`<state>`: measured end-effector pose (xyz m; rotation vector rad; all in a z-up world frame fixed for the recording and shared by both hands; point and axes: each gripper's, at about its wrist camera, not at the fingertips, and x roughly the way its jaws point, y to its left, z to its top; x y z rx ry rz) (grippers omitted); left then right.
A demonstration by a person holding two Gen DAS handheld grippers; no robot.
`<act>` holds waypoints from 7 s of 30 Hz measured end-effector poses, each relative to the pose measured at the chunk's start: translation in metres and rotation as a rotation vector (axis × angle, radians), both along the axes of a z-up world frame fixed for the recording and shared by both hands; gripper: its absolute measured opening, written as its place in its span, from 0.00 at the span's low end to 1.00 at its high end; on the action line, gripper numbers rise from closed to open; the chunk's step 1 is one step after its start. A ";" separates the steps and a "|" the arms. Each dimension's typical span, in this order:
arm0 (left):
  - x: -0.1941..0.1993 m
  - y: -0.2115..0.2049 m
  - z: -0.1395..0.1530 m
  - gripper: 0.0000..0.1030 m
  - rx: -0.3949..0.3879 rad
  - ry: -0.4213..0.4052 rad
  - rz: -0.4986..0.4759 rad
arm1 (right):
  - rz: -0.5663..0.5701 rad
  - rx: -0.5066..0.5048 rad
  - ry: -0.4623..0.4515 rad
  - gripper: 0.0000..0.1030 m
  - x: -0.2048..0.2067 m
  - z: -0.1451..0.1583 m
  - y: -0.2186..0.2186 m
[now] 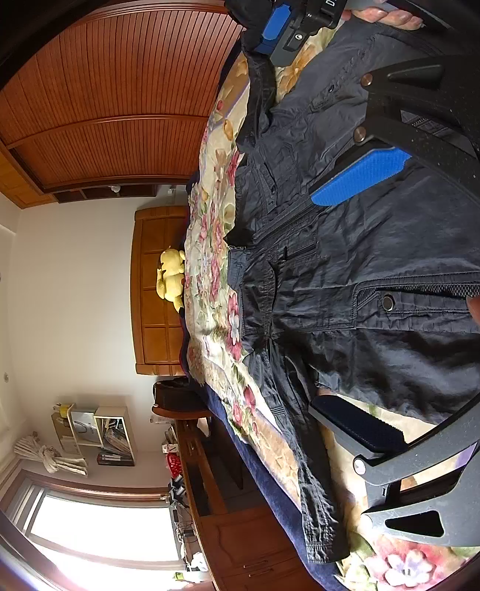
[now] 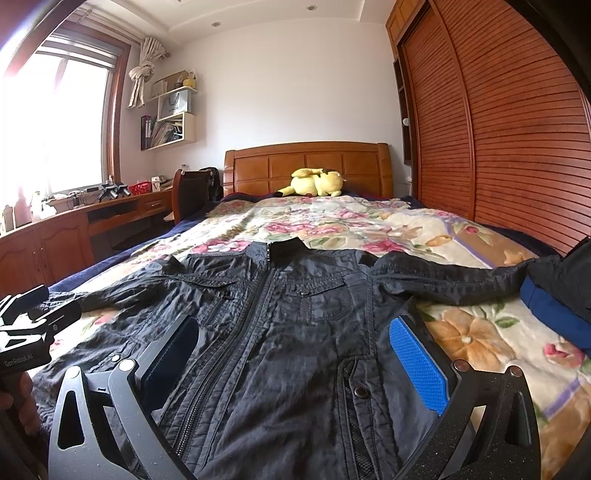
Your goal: Fold large clothes
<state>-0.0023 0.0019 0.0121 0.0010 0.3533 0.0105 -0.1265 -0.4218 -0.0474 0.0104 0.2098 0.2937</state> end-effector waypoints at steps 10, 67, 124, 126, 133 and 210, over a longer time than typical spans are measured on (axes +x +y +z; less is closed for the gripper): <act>-0.006 0.000 0.006 1.00 0.002 -0.005 0.002 | -0.001 0.000 -0.004 1.00 0.001 0.000 0.000; 0.008 0.120 0.015 1.00 -0.001 0.178 0.061 | 0.226 -0.037 0.066 1.00 0.026 0.016 0.047; 0.074 0.336 -0.031 0.13 -0.158 0.387 0.306 | 0.475 -0.224 0.246 1.00 0.073 0.012 0.115; 0.076 0.318 -0.010 0.12 -0.129 0.341 0.280 | 0.483 -0.211 0.249 1.00 0.074 0.016 0.110; 0.094 0.233 0.065 0.12 -0.074 0.223 0.118 | 0.427 -0.206 0.232 1.00 0.080 0.025 0.084; 0.050 0.080 -0.005 0.49 -0.053 0.195 -0.137 | 0.179 -0.166 0.233 0.95 0.098 0.033 0.006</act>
